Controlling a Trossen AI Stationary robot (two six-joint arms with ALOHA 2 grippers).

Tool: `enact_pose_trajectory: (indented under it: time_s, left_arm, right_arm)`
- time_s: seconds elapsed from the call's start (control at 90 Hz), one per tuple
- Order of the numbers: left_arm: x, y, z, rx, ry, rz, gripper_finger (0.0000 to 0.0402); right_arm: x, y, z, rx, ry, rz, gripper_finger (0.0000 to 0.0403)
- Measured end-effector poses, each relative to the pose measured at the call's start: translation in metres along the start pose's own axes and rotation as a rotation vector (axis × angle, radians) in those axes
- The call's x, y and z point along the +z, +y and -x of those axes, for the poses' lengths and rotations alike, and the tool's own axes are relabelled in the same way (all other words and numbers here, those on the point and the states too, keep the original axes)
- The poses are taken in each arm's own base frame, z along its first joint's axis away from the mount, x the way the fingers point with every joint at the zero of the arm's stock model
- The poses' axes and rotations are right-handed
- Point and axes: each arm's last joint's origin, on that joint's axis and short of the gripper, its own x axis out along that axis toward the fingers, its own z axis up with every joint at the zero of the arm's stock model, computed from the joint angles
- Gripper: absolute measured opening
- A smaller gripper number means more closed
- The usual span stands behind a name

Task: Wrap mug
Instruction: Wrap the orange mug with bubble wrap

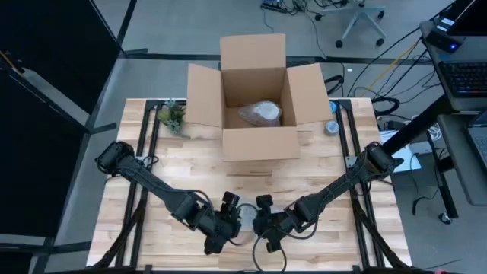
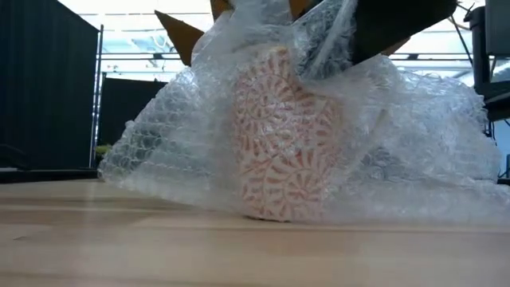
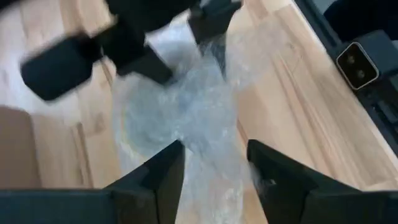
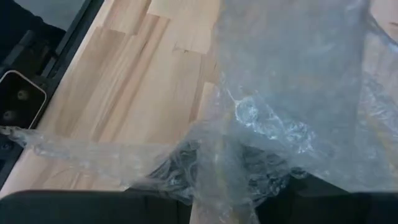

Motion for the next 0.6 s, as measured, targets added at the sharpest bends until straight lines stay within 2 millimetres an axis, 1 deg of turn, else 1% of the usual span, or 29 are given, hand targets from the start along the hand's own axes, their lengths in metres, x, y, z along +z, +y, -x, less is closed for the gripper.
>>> enact_pose_trajectory:
  time_s: [0.144, 0.267, 0.422, 0.522, 0.6]
  left_arm:
    - [-0.005, -0.004, -0.015, -0.001, -0.066, -0.01, 0.0162]
    - [-0.012, 0.0, -0.029, -0.069, -0.117, 0.03, 0.0162]
    - [-0.022, 0.006, -0.044, -0.074, -0.186, 0.059, 0.0162]
    - [-0.03, 0.014, -0.058, -0.071, -0.161, 0.08, 0.0162]
    - [-0.037, 0.019, -0.071, -0.109, -0.128, 0.091, 0.0162]
  right_arm:
    - [0.0, 0.0, 0.0, 0.0, -0.002, -0.004, 0.0112]
    - [0.0, 0.0, 0.0, 0.0, -0.003, -0.005, 0.0112]
    - [0.0, 0.0, 0.0, 0.0, -0.003, -0.013, 0.0112]
    - [0.0, -0.001, -0.001, -0.001, -0.004, -0.015, 0.0112]
    - [0.001, -0.002, -0.001, 0.001, -0.004, -0.024, 0.0112]
